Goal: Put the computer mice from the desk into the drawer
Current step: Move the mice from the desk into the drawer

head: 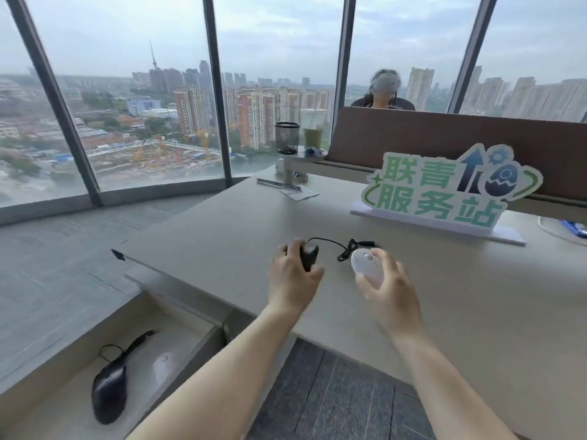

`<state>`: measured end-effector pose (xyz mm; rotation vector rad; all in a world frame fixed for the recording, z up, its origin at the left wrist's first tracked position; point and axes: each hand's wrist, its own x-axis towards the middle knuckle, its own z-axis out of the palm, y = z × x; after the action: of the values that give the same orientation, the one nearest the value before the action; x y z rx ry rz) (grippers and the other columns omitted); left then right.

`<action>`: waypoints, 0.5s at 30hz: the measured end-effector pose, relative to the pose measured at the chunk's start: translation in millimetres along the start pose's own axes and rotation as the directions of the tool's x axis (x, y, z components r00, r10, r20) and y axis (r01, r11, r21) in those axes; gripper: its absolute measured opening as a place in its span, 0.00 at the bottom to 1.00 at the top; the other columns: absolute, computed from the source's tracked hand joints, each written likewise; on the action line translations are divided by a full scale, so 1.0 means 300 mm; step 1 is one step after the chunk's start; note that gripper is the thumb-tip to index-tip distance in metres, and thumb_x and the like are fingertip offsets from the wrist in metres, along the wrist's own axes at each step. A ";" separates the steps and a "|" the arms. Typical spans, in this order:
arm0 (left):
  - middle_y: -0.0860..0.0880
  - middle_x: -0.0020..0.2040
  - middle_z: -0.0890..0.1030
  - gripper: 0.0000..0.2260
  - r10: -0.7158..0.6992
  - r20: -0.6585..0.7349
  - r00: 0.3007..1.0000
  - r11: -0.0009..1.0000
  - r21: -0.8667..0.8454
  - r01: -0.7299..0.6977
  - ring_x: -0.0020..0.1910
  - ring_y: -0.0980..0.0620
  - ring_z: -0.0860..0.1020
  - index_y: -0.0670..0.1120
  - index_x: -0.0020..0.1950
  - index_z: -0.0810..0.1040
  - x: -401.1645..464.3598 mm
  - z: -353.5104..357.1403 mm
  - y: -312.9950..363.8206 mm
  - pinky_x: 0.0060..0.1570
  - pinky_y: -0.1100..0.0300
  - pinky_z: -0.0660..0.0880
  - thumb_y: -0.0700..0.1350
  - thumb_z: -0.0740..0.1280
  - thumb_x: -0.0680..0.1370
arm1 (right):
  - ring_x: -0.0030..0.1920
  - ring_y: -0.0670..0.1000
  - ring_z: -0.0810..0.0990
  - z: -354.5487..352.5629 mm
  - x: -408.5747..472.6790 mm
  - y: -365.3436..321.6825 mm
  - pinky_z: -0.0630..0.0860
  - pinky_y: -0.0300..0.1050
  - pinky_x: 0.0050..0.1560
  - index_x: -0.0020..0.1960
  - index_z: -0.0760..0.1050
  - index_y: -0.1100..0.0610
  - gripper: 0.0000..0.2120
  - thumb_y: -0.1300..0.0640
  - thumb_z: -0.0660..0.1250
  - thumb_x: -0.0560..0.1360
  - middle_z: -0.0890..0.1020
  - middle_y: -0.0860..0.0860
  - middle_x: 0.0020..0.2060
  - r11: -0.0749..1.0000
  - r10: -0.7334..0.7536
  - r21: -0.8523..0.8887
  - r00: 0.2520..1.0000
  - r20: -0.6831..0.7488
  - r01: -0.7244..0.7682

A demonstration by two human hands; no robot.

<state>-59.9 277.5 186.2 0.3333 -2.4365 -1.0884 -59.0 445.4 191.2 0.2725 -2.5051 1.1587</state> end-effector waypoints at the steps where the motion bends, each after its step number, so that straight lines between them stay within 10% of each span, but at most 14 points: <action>1: 0.41 0.59 0.76 0.22 0.010 -0.053 0.999 1.000 -0.010 -0.010 0.57 0.39 0.73 0.47 0.66 0.72 0.008 -0.081 -0.018 0.58 0.52 0.67 0.45 0.67 0.71 | 0.53 0.51 0.73 0.025 -0.011 -0.061 0.65 0.42 0.46 0.64 0.70 0.48 0.19 0.55 0.68 0.75 0.75 0.50 0.55 0.998 -0.049 0.039 0.999 0.010 0.048; 10: 0.46 0.59 0.74 0.22 0.005 -0.380 0.925 0.995 0.090 0.032 0.57 0.48 0.69 0.53 0.64 0.69 -0.082 -0.718 -0.226 0.53 0.54 0.71 0.48 0.67 0.71 | 0.49 0.46 0.77 0.358 -0.164 -0.549 0.71 0.36 0.45 0.66 0.68 0.48 0.21 0.52 0.68 0.75 0.76 0.49 0.57 0.906 -0.289 0.365 0.944 0.161 0.215; 15: 0.47 0.61 0.75 0.22 -0.122 -0.452 0.884 0.978 0.099 0.186 0.59 0.47 0.69 0.52 0.65 0.70 -0.196 -0.866 -0.457 0.58 0.54 0.68 0.47 0.66 0.71 | 0.47 0.46 0.74 0.584 -0.282 -0.682 0.69 0.41 0.43 0.63 0.67 0.46 0.18 0.52 0.67 0.74 0.75 0.50 0.57 0.897 -0.266 0.437 0.873 0.409 0.068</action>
<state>124.0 43.3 218.6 0.7483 -2.0994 -0.7931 41.1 181.4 194.6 0.9708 -2.5074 1.7035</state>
